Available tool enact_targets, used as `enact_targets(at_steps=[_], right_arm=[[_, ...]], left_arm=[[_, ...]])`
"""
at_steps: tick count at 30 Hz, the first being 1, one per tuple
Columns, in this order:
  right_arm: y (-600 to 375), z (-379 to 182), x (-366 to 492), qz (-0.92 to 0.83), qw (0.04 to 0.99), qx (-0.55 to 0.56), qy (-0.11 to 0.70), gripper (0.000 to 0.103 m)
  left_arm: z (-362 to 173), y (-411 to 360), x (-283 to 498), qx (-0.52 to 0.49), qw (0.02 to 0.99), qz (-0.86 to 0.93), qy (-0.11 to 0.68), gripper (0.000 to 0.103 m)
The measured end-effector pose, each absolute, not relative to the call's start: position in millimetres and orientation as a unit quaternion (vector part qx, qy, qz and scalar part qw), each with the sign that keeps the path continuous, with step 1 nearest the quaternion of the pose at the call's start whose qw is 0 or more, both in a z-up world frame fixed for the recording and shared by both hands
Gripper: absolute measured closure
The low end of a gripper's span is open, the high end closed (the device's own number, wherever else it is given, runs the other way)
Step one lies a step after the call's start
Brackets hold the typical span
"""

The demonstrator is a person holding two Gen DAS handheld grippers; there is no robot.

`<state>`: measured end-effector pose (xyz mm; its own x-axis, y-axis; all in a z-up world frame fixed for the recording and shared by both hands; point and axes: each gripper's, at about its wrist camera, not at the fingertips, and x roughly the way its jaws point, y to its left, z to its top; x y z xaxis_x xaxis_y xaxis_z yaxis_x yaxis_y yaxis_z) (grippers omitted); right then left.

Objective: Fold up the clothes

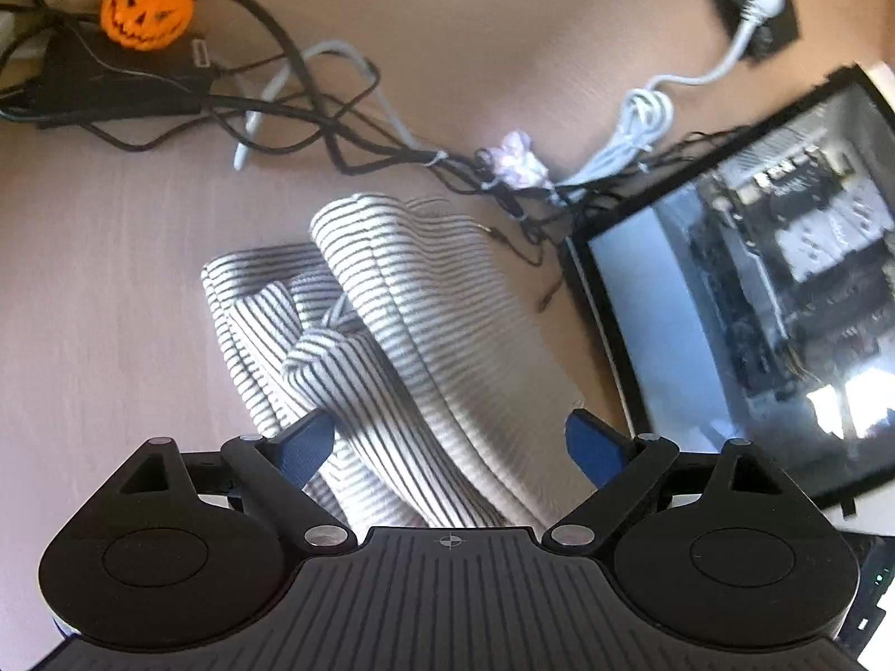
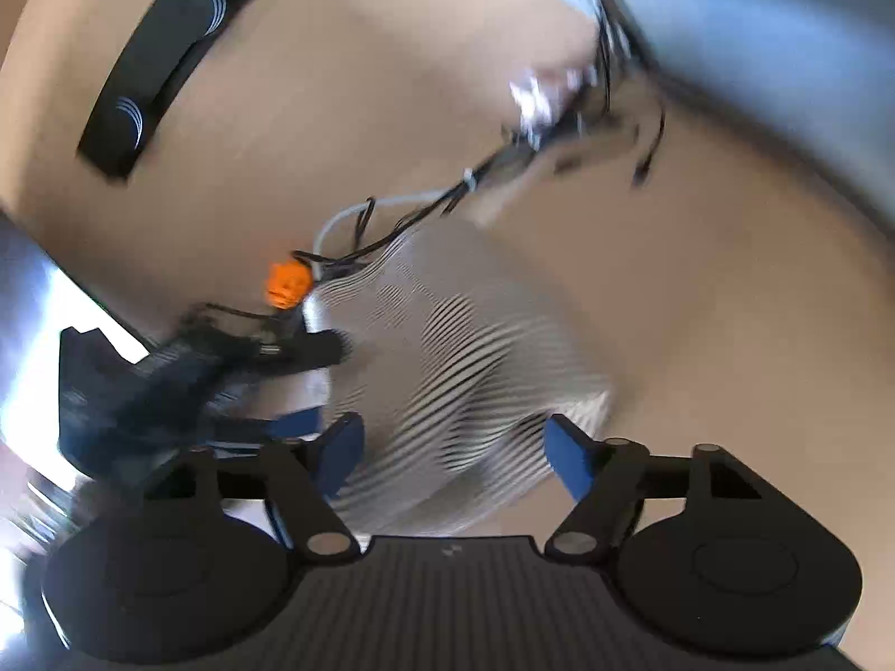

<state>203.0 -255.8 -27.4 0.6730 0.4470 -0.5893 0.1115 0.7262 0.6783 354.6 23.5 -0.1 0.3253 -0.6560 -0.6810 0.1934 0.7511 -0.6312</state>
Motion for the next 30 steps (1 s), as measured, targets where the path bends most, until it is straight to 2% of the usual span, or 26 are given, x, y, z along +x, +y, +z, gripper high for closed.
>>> enact_targets(at_steps=[2,4,6,8,11,13,15,17,18,21,24,25,26,28,30], right_arm=[[-251.4,-38.6,207.5,0.096,0.828,0.382,0.399,0.04],[-245.9,-45.5,210.3,0.095,0.827,0.384,0.4,0.052],[-241.4,-51.0,218.1,0.096,0.835,0.374,0.391,0.056],[-243.0,-49.5,225.7,0.095,0.847,0.359,0.381,0.06],[-253.9,-33.5,237.5,0.082,0.879,0.3,0.361,0.064],[-262.0,-20.4,245.7,0.07,0.902,0.251,0.345,0.064],[-269.8,-16.9,254.3,0.073,0.901,0.24,0.353,0.063],[-271.5,-22.6,258.8,0.082,0.89,0.251,0.371,0.062],[-266.9,-26.4,256.6,0.083,0.889,0.246,0.377,0.061],[-254.6,-39.0,249.1,0.084,0.888,0.241,0.383,0.057],[-250.8,-43.9,247.0,0.091,0.889,0.25,0.373,0.058],[-247.7,-39.4,246.2,0.089,0.896,0.235,0.365,0.062],[-244.7,-34.8,245.3,0.088,0.903,0.22,0.358,0.065],[-237.2,-20.8,240.8,0.083,0.919,0.185,0.338,0.071],[-228.0,-2.9,231.1,0.091,0.93,0.161,0.317,0.072]], left_arm=[[-3.7,16.4,359.1,-0.213,0.785,-0.26,0.521,0.012],[-6.2,11.2,361.7,-0.206,0.786,-0.254,0.524,0.015],[-4.9,7.0,363.6,-0.195,0.793,-0.256,0.517,0.021],[-2.7,3.2,367.0,-0.188,0.798,-0.263,0.509,0.039],[-1.2,-3.4,375.5,-0.194,0.791,-0.281,0.508,0.046],[1.2,-8.4,377.1,-0.202,0.781,-0.304,0.507,0.047],[2.2,-11.5,378.4,-0.209,0.776,-0.311,0.507,0.041],[0.9,-14.3,381.0,-0.216,0.772,-0.31,0.51,0.029],[-2.0,-15.6,383.9,-0.22,0.77,-0.305,0.516,0.026],[-11.7,-21.4,392.5,-0.234,0.76,-0.286,0.534,0.023],[-12.9,-27.9,400.8,-0.235,0.766,-0.268,0.535,0.023],[-12.1,-30.0,403.5,-0.231,0.77,-0.263,0.533,0.027],[-10.6,-31.7,405.6,-0.22,0.776,-0.264,0.529,0.044],[-5.4,-32.5,408.0,-0.201,0.786,-0.276,0.516,0.06],[5.0,-25.4,405.4,-0.201,0.788,-0.305,0.495,0.066]])
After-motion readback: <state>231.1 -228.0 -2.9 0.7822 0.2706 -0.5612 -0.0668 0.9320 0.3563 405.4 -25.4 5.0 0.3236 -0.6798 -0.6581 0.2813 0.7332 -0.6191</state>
